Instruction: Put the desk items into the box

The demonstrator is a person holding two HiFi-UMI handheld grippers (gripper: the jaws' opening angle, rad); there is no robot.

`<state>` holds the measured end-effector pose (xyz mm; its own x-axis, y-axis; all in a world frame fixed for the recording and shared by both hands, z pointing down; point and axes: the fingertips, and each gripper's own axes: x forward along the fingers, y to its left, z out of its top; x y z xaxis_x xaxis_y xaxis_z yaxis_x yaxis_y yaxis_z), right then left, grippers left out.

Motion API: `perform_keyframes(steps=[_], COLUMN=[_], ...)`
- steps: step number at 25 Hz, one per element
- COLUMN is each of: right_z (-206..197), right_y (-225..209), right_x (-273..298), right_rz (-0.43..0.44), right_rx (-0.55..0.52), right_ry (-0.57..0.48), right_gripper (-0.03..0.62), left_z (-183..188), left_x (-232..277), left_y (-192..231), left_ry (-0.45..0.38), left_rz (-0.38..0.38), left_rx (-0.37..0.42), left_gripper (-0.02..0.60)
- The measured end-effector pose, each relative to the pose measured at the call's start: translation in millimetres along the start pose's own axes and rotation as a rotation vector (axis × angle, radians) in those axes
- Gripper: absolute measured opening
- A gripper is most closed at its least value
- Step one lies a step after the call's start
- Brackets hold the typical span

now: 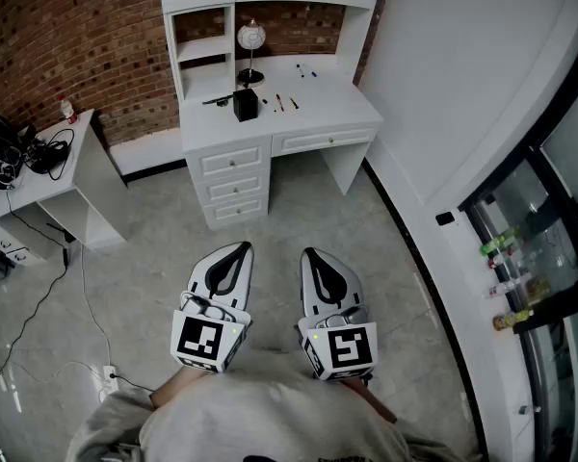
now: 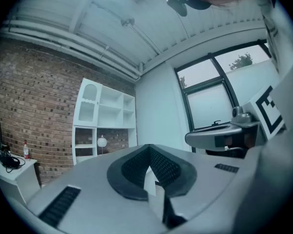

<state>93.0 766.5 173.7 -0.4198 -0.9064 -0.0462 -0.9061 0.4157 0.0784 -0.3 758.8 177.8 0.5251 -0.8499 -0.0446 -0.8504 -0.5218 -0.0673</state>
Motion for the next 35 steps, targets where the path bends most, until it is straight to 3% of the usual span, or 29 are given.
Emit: perform_keyframes(steps=[17, 25, 35], right_z=[-11, -19, -15], right_y=[-14, -16, -49], right_x=[-5, 35, 158], right_rz=[0.060, 0.080, 0.072], right_rx=[0.046, 0.070, 0.056], right_ry=[-0.021, -0.019, -0.027], right_gripper=[0.018, 0.018, 0.018], left_z=[-6, -20, -27], left_x=[13, 41, 140], left_y=[-23, 9, 87], left_ry=[0.013, 0.021, -0.014], left_rz=[0.021, 0.018, -0.032], left_rx=[0.021, -0.003, -0.013], left_gripper=[0.006, 0.006, 0.006])
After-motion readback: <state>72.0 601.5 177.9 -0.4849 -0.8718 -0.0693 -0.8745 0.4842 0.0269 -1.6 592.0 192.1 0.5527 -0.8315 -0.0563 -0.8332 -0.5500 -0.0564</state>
